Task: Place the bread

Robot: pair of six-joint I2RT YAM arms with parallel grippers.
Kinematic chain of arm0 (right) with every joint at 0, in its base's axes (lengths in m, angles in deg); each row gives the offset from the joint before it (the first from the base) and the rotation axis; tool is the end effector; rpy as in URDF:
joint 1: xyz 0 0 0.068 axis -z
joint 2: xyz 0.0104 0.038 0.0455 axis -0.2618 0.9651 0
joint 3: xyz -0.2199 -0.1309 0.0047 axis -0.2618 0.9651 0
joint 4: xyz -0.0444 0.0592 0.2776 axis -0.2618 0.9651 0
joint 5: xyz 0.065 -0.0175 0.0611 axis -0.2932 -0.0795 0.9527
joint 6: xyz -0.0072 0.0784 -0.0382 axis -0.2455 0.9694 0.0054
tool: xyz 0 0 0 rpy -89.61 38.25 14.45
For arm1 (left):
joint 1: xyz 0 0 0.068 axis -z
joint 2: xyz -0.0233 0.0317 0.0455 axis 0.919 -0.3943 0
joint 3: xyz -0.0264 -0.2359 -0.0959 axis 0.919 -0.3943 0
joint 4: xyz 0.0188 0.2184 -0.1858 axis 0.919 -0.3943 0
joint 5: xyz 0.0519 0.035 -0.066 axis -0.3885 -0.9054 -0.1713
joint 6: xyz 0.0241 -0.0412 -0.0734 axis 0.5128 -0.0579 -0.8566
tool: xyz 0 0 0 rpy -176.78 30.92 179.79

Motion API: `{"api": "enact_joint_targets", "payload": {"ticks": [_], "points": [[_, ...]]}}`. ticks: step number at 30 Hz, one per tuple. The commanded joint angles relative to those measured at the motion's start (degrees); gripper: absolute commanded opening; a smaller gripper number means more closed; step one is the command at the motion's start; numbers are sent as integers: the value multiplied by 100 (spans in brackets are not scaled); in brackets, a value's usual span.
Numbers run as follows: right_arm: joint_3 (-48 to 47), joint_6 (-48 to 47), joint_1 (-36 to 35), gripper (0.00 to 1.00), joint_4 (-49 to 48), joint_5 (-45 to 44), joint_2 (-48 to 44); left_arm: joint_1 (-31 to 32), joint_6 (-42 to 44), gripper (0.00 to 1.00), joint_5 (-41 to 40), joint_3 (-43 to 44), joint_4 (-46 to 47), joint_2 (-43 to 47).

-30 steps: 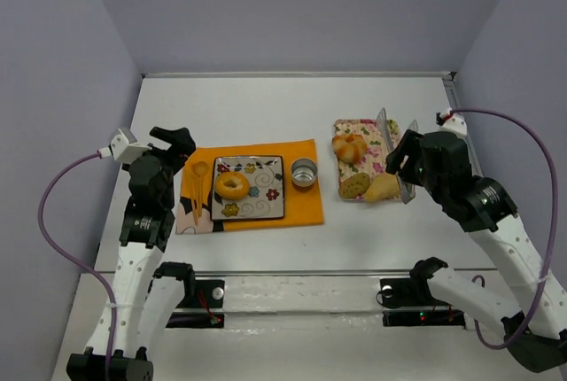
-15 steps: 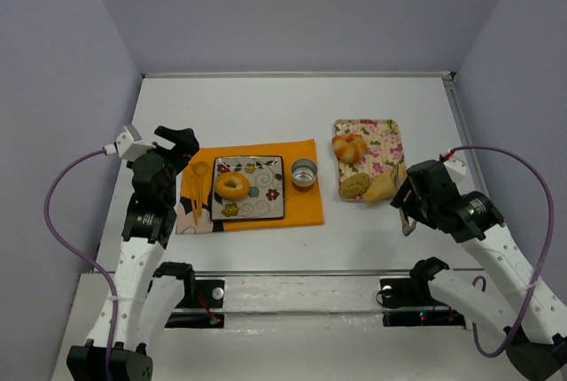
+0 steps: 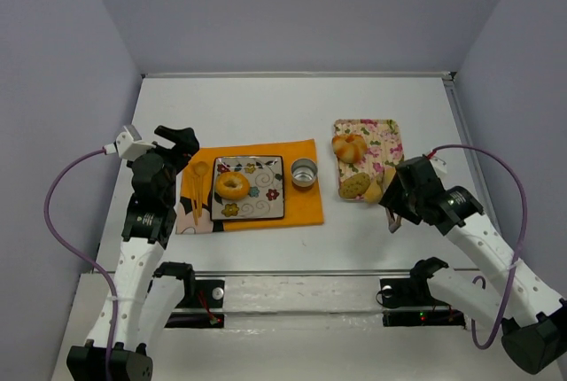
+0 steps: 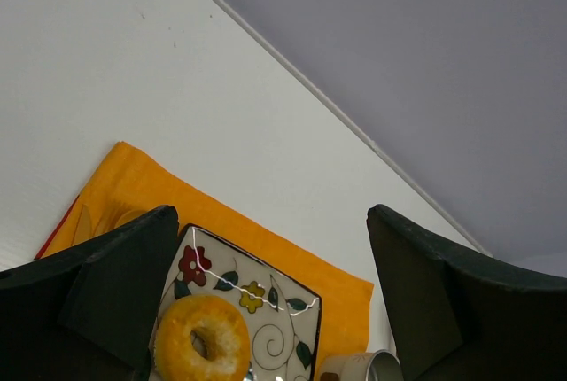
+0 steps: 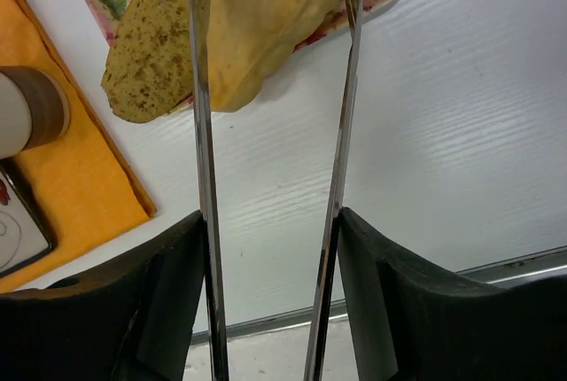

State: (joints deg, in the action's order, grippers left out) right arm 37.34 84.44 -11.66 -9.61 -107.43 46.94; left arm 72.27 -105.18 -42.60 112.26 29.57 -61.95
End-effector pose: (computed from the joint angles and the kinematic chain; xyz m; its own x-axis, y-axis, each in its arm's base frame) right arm 0.1976 0.0725 0.2280 -0.6886 0.4704 -0.5518 0.4012 0.8811 0.2505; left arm 0.2545 -0.0069 0.3098 0.0804 -0.6358 -0.7676 -0.1028 0.7607 -0.6409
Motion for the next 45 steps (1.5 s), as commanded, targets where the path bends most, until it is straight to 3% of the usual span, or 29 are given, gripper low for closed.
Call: {"api": "enact_joint_targets", "payload": {"ticks": [1, 6, 14, 18, 23, 25, 29, 30, 34, 37, 45], "points": [[143, -124, 186, 62, -678, 243, 118, -40, 11, 99, -1, -57, 280, 84], [170, -238, 354, 52, -828, 341, 163, -40, 11, 99, -10, -66, 271, 101], [-348, -484, 354, 12, -758, 104, -145, -40, -7, 99, -45, -75, 262, 163], [-1015, -791, 354, 10, -486, -371, -162, -40, 2, 99, -63, -66, 254, 137], [-1930, -1485, 354, 10, -670, -65, -31, -40, 2, 99, -142, -57, 236, 154], [-2185, -1915, 354, 11, -1037, 453, 144, -40, 2, 99, -160, -48, 227, 145], [-2151, -2575, 267, 12, -1995, 2697, 644, -40, -7, 99, -177, -48, 218, 128], [-2116, -2689, 101, 12, -2189, 2879, 785, -40, 2, 99, -177, -40, 218, 119], [-2693, -3548, -1864, 16, -2340, 1879, 1671, -40, -7, 99, -195, -13, 192, 84], [-3046, -3788, -2089, 16, -2401, 2326, 2402, -40, 2, 99, -195, -5, 166, 101], [-3118, -3763, -2344, 16, -2735, 2380, 3458, -40, -16, 99, -212, -31, 130, 198]]}}
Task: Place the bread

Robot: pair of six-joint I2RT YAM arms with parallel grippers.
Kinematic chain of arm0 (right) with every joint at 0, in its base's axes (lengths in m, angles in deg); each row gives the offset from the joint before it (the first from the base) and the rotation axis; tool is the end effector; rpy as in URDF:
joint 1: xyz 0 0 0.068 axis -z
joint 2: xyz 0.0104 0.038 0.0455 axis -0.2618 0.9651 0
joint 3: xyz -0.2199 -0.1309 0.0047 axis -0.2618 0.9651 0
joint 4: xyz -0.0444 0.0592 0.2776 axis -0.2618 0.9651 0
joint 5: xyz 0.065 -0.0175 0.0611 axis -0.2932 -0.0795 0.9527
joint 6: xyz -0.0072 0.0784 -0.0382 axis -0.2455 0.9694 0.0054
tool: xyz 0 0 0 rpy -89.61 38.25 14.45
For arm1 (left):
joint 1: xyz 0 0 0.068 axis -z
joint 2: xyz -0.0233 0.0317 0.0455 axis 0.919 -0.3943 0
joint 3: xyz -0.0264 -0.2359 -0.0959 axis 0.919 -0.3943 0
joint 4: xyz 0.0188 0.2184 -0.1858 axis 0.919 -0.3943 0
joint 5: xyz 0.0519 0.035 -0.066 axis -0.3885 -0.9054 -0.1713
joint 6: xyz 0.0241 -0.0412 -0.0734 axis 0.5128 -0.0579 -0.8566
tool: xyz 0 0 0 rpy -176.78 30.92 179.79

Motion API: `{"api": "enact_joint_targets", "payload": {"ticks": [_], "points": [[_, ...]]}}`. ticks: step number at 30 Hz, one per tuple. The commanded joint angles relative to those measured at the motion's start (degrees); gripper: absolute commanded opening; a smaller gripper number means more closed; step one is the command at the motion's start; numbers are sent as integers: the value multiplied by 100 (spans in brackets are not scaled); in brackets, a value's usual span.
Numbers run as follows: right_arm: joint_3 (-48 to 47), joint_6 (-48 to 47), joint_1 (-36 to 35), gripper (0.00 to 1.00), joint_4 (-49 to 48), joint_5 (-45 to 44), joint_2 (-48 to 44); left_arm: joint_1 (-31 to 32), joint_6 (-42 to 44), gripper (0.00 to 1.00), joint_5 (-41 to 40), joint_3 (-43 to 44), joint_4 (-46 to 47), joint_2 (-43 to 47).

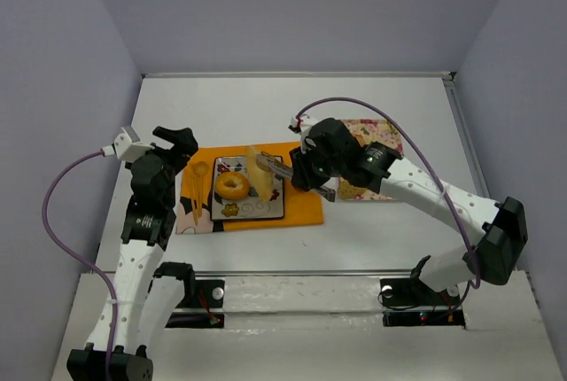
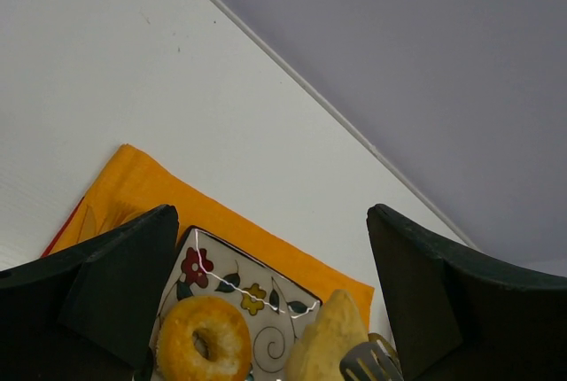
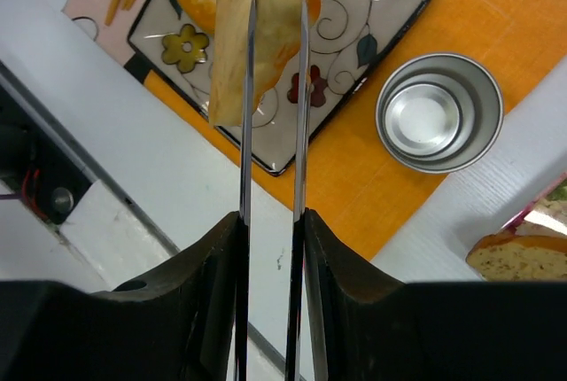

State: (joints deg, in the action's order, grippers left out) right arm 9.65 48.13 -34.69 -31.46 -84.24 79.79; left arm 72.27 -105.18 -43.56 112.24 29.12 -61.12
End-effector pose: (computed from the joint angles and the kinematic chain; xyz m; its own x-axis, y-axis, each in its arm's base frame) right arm 0.2359 0.2898 0.2892 -0.5994 -0.3353 -0.7269 -0.6773 0.6964 0.2372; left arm 0.2515 -0.0053 0.3118 0.0959 -0.6348 -0.7667 -0.1115 0.7586 -0.6420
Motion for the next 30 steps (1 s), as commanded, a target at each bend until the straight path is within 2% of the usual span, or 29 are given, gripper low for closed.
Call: {"api": "enact_joint_targets", "payload": {"ticks": [1, 4, 9, 12, 15, 16, 24, 30], "points": [[-331, -36, -41, 19, -611, 43, 321, -40, -24, 99, -125, -37, 185, 106], [-304, 227, -93, 30, -620, -62, 560, -40, -24, 99, -107, -37, 194, 71], [-252, 570, -93, 36, -620, -440, 780, -40, -33, 99, -81, -29, 220, 27], [-164, 685, -93, 47, -620, -440, 763, -40, -33, 99, -55, -46, 246, 18], [-93, 703, -93, 64, -611, -440, 719, -40, -42, 99, -37, -55, 273, 9], [-93, 685, -93, 65, -620, -440, 675, -40, -42, 99, -37, -55, 273, -8], [-120, 589, -93, 67, -577, -1002, 341, -40, -42, 99, 7, -55, 282, -17], [-234, 659, -93, 67, -497, -1810, 104, -40, -42, 99, 24, -64, 282, 1]]}}
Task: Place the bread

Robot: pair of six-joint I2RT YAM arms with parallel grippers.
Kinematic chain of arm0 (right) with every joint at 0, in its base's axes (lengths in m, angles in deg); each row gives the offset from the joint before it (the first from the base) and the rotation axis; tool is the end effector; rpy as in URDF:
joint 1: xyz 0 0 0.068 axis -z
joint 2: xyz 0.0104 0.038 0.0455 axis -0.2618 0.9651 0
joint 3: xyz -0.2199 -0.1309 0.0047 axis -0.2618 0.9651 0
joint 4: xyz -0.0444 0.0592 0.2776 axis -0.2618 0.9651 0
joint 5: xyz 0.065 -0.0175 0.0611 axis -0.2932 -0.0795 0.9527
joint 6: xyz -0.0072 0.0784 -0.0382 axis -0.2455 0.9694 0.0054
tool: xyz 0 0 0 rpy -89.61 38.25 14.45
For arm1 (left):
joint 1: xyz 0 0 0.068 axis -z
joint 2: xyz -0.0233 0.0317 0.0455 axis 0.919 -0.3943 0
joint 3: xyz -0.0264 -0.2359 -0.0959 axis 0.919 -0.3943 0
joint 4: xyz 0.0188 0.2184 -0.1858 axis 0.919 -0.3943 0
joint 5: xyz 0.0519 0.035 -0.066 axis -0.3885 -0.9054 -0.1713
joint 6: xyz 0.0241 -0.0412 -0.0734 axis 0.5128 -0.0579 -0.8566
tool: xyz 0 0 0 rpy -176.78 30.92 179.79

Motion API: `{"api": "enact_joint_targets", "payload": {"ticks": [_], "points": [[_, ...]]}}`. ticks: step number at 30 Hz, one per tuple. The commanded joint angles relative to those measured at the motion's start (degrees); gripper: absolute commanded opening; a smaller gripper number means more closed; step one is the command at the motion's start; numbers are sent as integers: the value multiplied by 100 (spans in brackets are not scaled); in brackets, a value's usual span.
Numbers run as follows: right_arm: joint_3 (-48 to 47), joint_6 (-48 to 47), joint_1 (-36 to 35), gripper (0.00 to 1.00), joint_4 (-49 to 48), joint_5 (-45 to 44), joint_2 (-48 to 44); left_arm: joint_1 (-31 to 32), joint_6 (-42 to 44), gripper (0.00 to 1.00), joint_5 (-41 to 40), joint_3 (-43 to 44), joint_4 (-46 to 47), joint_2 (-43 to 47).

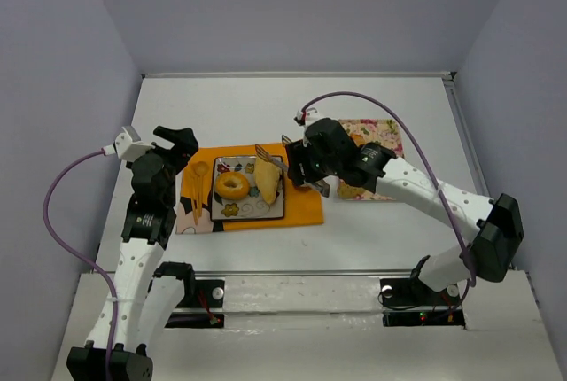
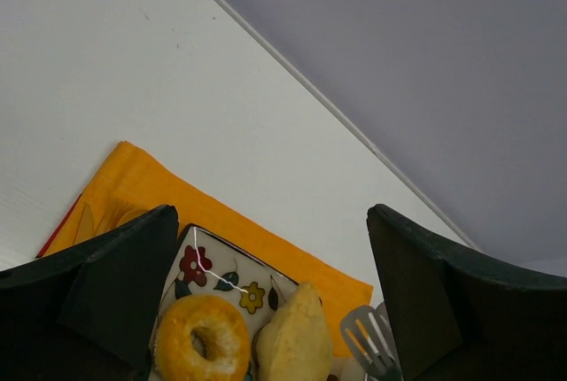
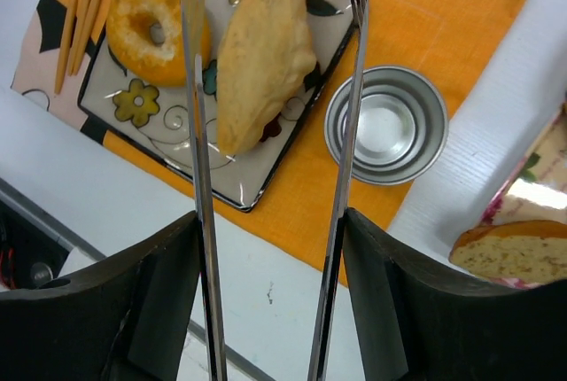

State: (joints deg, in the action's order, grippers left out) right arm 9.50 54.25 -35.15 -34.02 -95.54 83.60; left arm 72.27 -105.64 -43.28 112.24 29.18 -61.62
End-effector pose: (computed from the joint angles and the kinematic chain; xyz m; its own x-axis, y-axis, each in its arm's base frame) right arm 0.2552 0.2939 0.2714 -0.6412 -0.2362 -0.7301 -0.5208 0.8327 0.1880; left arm 0.2533 -0.0059 0.3099 0.0878 -0.6408 -0.7627 -0.1120 0.7545 -0.6467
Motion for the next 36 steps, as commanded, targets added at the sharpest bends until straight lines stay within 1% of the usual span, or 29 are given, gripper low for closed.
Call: {"api": "enact_joint_targets", "payload": {"ticks": [1, 3, 4, 6, 7, 8, 9, 12, 13, 14, 15, 17, 18, 19, 21, 22, 23, 24, 25, 26, 29, 32, 36], "points": [[-236, 108, -48, 67, -233, -995, -381, -40, 4, 99, 5, -64, 284, 51], [-263, 178, -48, 67, -233, -1400, -487, -40, 4, 99, 5, -64, 275, 51], [-263, 231, -48, 65, -241, -1863, -619, -40, 4, 99, 5, -64, 275, 68], [-254, 293, 372, 63, -241, -2174, -734, -40, 4, 99, 5, -64, 275, 77], [-228, 380, 635, 62, -241, -2097, -856, -40, 4, 99, 14, -64, 275, 86], [-123, 424, 1317, 61, -276, -1948, -918, -40, 21, 99, 14, -64, 284, 69], [-35, 425, 1654, 60, -346, -1721, -980, -40, 21, 99, 14, -64, 284, 60], [264, 189, 2464, 59, -785, -1780, -1199, -40, 21, 99, -21, -64, 293, 7], [421, 22, 2927, 59, -882, -1789, -1226, -40, 21, 99, -22, -64, 293, -10], [475, -93, 3158, 59, -1014, -1737, -1235, -40, 30, 99, -30, -46, 293, -37], [528, -233, 3648, 59, -1032, -1623, -1192, -40, 30, 99, -48, -46, 293, -54], [537, -260, 4195, 59, -1015, -1412, -929, -40, 39, 99, -83, -29, 293, -90], [546, -330, 4467, 59, -1041, -1150, -814, -40, 39, 99, -83, -29, 302, -98], [555, -348, 4914, 58, -1076, -1060, -674, -40, 39, 99, -83, -29, 302, -107], [572, -515, 5268, 58, -1356, -832, -210, -40, 39, 99, -109, -37, 310, -134], [625, -820, 5479, 58, -1636, -622, -41, -40, 48, 99, -92, -29, 328, -160], [573, -988, 5559, 58, -1656, -515, 143, -40, 57, 99, -101, -20, 319, -160], [503, -1312, 5621, 58, -1657, -366, 528, -40, 65, 99, -83, -11, 319, -186], [450, -1420, 5674, 58, -1691, -391, 531, -40, 74, 99, -109, -2, 319, -195], [301, -1499, 5787, 59, -1735, -417, 906, -40, 74, 99, -118, 6, 319, -204], [46, -1588, 6025, 59, -1762, -67, 1583, -40, 92, 99, -144, 15, 319, -230], [-174, -1561, 6158, 59, -1753, -75, 2067, -40, 109, 99, -171, 33, 302, -230], [-113, -1535, 6210, 67, -1771, -294, 2237, -40, 109, 99, -180, 42, 293, -213]]}}
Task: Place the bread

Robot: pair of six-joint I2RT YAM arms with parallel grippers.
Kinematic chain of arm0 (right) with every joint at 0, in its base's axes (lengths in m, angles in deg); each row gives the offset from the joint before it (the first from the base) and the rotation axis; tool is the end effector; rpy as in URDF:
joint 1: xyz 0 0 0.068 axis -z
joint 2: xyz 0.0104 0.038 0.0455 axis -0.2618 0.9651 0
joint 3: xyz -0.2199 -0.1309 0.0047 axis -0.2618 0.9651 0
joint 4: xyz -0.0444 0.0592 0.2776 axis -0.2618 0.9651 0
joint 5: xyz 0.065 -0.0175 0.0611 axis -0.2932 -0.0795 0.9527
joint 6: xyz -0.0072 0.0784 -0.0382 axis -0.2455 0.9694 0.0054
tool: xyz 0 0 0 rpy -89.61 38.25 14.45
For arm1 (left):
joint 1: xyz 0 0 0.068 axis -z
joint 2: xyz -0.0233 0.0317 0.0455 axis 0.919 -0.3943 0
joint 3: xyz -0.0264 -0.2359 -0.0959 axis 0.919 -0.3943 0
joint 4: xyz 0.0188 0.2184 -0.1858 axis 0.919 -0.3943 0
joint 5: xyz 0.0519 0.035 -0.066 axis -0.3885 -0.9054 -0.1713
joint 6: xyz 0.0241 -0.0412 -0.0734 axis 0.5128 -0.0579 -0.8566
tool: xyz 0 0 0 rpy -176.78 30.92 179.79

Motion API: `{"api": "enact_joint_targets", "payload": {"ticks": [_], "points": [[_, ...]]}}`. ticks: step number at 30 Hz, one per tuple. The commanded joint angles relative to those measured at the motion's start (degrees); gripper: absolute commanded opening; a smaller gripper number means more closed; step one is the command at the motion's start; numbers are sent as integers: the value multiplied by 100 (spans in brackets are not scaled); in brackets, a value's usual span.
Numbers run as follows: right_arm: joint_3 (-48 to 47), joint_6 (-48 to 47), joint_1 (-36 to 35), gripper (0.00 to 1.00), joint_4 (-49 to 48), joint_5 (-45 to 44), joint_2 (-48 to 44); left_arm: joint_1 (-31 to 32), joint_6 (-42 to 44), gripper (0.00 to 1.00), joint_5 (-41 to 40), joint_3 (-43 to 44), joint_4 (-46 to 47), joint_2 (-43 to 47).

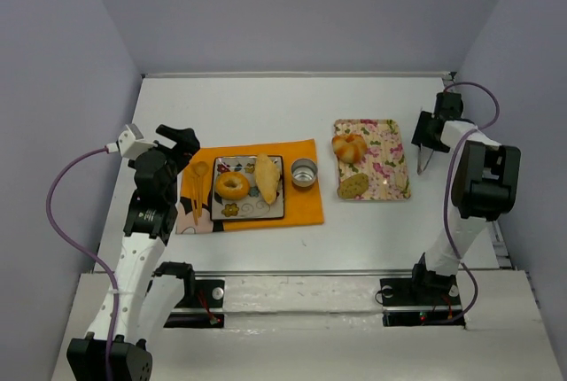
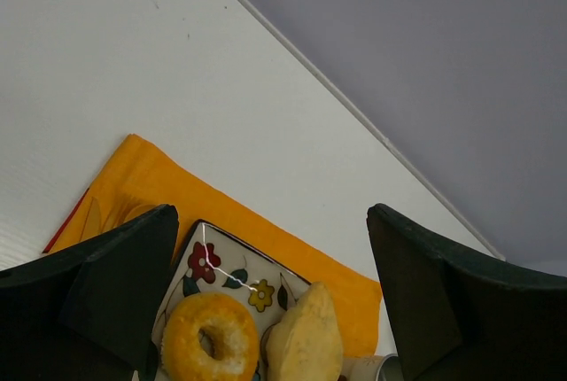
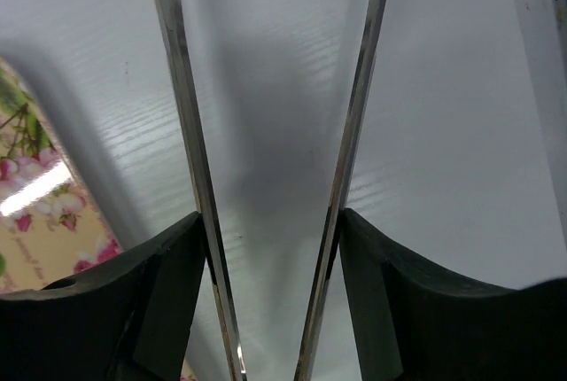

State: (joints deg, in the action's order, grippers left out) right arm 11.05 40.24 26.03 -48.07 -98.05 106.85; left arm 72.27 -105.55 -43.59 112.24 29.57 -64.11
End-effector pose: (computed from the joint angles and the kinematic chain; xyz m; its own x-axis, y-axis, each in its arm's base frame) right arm 0.4362 -0.0960 0.1235 -0.7407 0.2501 -0.6235 0.3626 0.9302 -0.0577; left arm 0.2616 -0.0063 0.3007 0.0631 -0.6364 -0.7688 -0.1396 0.7571 -0.6382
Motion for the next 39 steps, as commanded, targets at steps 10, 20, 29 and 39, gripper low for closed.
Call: {"api": "enact_joint_targets", "payload": {"ticks": [10, 20, 29, 39], "points": [[48, -240, 260, 100, -383, -447, -615, -40, 101, 99, -114, 42, 245, 71], [539, 733, 260, 100, -102, -483, -2416, -40, 144, 99, -96, 59, 245, 116], [3174, 1738, 260, 100, -1426, 378, -5123, -49, 92, 99, -158, 147, 236, -139], [3862, 2037, 260, 100, -2149, 546, -6400, -49, 30, 99, -228, 130, 95, -78]]}}
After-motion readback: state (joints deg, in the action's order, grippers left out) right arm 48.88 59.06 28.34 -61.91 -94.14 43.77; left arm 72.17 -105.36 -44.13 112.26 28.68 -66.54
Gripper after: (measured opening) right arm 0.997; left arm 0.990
